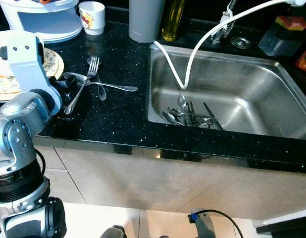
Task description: Kitchen organization
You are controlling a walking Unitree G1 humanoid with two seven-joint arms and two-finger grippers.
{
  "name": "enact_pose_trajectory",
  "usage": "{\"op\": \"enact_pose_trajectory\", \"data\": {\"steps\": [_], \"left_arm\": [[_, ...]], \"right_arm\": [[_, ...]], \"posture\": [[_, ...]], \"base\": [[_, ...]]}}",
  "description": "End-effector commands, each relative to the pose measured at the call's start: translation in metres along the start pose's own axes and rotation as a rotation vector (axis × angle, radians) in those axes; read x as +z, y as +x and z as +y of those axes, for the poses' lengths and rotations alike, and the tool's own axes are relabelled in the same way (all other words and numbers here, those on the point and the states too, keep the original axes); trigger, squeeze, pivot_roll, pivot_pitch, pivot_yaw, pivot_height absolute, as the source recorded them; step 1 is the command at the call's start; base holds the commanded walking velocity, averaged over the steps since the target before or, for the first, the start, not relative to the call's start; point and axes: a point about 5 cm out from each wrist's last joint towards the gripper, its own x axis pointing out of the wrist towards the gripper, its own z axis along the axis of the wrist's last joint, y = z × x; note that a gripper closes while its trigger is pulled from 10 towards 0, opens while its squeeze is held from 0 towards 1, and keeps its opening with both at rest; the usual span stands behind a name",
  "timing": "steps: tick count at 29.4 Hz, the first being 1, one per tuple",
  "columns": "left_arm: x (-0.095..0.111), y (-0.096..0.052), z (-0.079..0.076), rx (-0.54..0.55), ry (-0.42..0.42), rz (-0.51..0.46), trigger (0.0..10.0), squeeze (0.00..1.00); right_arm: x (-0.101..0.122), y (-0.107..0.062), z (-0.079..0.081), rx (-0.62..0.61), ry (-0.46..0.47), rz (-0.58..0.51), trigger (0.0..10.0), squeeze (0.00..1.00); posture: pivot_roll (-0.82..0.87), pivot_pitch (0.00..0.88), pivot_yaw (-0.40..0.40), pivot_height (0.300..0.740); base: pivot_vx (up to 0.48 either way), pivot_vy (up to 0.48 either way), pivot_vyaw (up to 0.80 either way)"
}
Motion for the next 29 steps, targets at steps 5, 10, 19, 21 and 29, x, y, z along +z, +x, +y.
{"op": "enact_pose_trajectory", "data": {"steps": [5, 10, 19, 21, 29], "left_arm": [[-0.014, 0.008, 0.001, -0.022, -0.026, 0.070, 10.0, 0.00], [-0.019, 0.012, 0.002, -0.035, -0.008, 0.115, 10.0, 0.00], [0.000, 0.015, -0.009, -0.089, 0.097, 0.040, 10.0, 0.00], [0.001, 0.015, -0.014, -0.113, 0.114, 0.037, 10.0, 0.00], [-0.019, 0.016, -0.013, -0.122, 0.170, 0.156, 10.0, 0.00]], "right_arm": [[-0.022, -0.004, -0.007, -0.029, -0.005, 0.073, 10.0, 0.00], [-0.027, -0.005, -0.009, -0.041, 0.001, 0.084, 10.0, 0.00], [-0.031, -0.005, -0.008, -0.035, 0.002, 0.089, 10.0, 0.00], [-0.031, -0.005, -0.008, -0.034, 0.002, 0.090, 10.0, 0.00], [-0.034, -0.006, -0.005, 0.002, -0.039, 0.122, 10.0, 0.00]], "posture": [[0.13, 0.157, -0.079, 0.740], [0.11, 0.155, -0.074, 0.740], [0.11, 0.151, -0.074, 0.740], [0.12, 0.152, -0.075, 0.740], [0.12, 0.153, -0.074, 0.740]], "base": [[0.000, 0.000, 0.00], [0.000, 0.000, 0.00], [0.000, 0.000, 0.00], [0.000, 0.000, 0.00], [0.000, 0.000, 0.38]]}}
